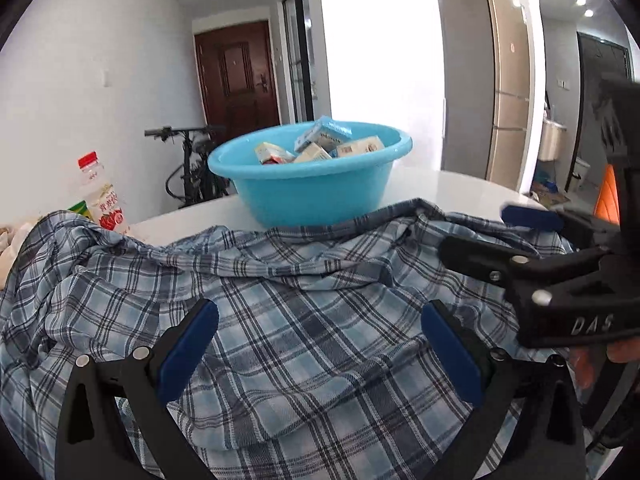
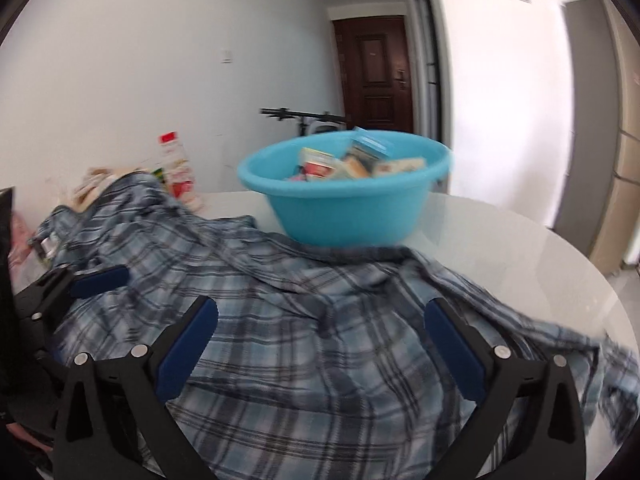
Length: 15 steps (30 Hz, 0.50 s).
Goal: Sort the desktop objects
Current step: 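Withdraw both tools from the basin back over the plaid shirt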
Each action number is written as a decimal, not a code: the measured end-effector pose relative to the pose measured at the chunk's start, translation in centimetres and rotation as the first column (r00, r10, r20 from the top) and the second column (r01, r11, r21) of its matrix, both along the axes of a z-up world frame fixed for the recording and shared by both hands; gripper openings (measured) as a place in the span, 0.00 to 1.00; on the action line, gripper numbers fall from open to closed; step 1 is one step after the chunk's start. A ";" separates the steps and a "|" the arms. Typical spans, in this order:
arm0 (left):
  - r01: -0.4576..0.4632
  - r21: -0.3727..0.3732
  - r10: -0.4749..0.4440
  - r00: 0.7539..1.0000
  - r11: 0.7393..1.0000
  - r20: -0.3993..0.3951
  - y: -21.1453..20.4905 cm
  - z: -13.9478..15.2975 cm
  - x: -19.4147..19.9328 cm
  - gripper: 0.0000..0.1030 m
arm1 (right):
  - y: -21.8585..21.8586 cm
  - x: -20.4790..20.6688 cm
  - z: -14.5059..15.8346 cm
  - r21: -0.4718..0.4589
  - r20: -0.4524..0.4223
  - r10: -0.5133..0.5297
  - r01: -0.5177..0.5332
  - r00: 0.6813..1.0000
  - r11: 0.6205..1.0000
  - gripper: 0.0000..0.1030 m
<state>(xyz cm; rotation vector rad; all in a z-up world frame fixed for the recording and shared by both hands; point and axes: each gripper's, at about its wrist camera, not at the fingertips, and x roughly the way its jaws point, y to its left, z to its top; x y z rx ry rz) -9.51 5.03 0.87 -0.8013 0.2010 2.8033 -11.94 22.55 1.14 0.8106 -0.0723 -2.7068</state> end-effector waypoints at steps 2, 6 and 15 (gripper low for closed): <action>-0.024 0.041 0.026 0.999 0.999 -0.036 -0.8 0.0 0.1 1.00 | 1.2 0.3 -0.4 -0.052 0.009 -0.031 0.031 0.999 0.998 1.00; -0.118 0.117 0.131 0.986 0.986 -0.104 -2.5 -0.3 0.7 1.00 | 2.0 1.1 -0.7 -0.006 -0.033 -0.050 0.049 0.998 0.999 1.00; -0.181 0.179 0.195 0.979 0.967 -0.066 -4.2 -1.6 0.1 1.00 | 2.2 3.4 -1.4 0.025 -0.172 -0.105 0.110 0.980 0.994 1.00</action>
